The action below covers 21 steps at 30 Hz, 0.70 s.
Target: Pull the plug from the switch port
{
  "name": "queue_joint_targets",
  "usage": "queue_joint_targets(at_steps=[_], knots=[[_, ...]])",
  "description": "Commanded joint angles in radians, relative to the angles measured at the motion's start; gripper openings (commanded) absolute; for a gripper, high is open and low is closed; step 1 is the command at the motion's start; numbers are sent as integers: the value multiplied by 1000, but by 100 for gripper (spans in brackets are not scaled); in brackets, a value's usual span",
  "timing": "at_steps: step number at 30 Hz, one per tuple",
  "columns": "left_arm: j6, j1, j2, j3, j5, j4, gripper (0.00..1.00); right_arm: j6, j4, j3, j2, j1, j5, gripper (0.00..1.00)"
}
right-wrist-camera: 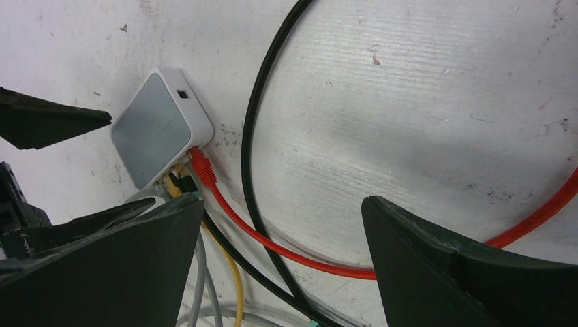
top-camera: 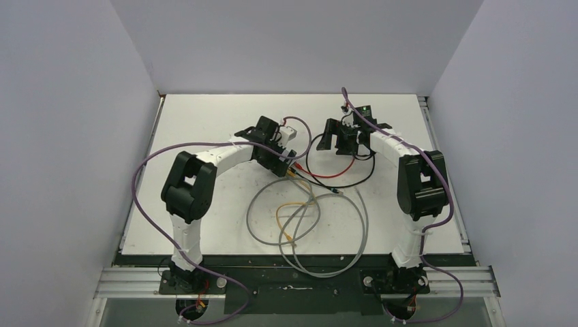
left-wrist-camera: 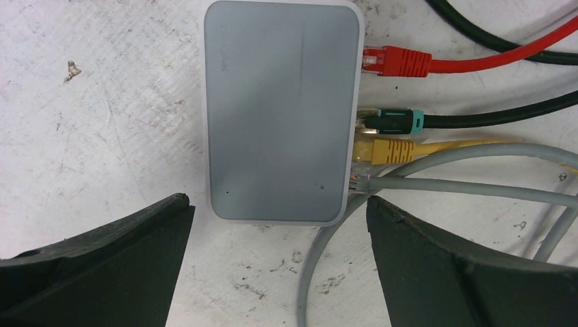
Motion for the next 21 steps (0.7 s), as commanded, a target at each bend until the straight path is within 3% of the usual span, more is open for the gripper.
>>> queue_joint_targets(at_steps=[1,9,21], knots=[[54,2,-3,24,23,17,100,-14,16,42,15,1,-19,90],[88,-3,63,70,-8,-3,100,-8,18,37,20,2,-31,90],[111,-7,90,104,-10,-34,78,0,22,51,26,3,-51,90]])
